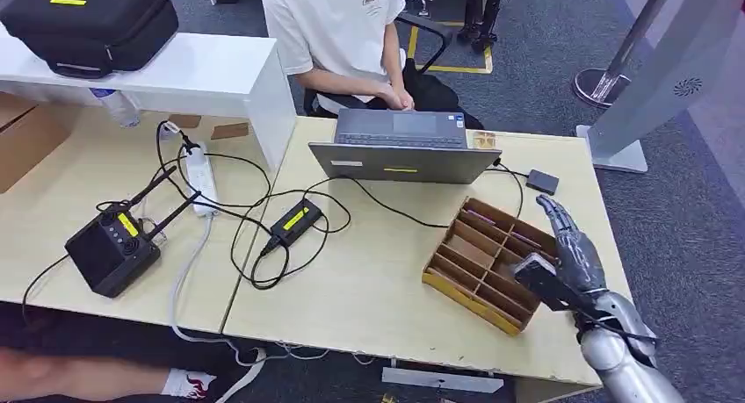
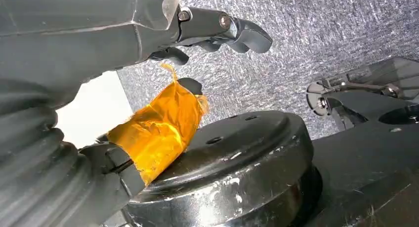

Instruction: Pass the card to the sensor for recognition and then transmit it.

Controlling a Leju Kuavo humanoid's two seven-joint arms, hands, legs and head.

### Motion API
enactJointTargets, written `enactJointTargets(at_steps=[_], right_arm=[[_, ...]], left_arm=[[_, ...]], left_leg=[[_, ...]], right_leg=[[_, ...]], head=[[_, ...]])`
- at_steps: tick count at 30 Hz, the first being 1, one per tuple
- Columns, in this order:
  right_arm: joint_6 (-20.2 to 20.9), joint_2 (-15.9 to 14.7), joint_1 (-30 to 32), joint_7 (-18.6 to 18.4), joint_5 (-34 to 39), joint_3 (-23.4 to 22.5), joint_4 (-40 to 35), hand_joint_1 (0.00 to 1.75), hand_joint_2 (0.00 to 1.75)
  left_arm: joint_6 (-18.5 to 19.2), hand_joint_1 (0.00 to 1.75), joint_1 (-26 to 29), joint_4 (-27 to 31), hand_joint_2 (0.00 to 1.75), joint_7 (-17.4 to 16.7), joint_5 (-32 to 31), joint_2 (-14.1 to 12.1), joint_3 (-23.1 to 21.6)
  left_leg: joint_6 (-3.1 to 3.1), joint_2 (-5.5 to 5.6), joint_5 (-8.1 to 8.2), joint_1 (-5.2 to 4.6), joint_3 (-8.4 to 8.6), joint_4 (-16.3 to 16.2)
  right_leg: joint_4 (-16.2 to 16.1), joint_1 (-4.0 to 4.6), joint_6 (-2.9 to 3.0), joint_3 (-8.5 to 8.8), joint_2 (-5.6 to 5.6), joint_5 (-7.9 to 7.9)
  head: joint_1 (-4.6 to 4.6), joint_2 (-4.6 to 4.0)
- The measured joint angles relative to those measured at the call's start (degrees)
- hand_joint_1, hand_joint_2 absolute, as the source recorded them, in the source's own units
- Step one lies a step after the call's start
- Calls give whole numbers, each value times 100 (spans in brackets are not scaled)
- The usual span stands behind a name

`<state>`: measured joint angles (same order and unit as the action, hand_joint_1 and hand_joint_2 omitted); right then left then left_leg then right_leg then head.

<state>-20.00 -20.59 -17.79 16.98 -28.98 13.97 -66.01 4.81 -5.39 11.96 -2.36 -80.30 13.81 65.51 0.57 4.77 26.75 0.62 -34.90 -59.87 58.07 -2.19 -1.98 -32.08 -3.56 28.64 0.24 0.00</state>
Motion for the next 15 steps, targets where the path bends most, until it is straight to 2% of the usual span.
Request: enactJointTargets(at_steps=[7,15], right_arm=[[-39,-188,0,-44,-70,-169,13,0,175],[-39,-251,0,-44,-96,-212,17,0,175]], left_arm=[[7,0,0,0,175,-18,-35,0,0],[7,0,0,0,175,-37,-37,0,0]], left_leg=[[0,0,0,-1,0,0],[0,0,0,0,0,0]], right_leg=[[0,0,0,0,0,0],[0,1,0,0,0,0]], head=[[-2,0],[0,-2]])
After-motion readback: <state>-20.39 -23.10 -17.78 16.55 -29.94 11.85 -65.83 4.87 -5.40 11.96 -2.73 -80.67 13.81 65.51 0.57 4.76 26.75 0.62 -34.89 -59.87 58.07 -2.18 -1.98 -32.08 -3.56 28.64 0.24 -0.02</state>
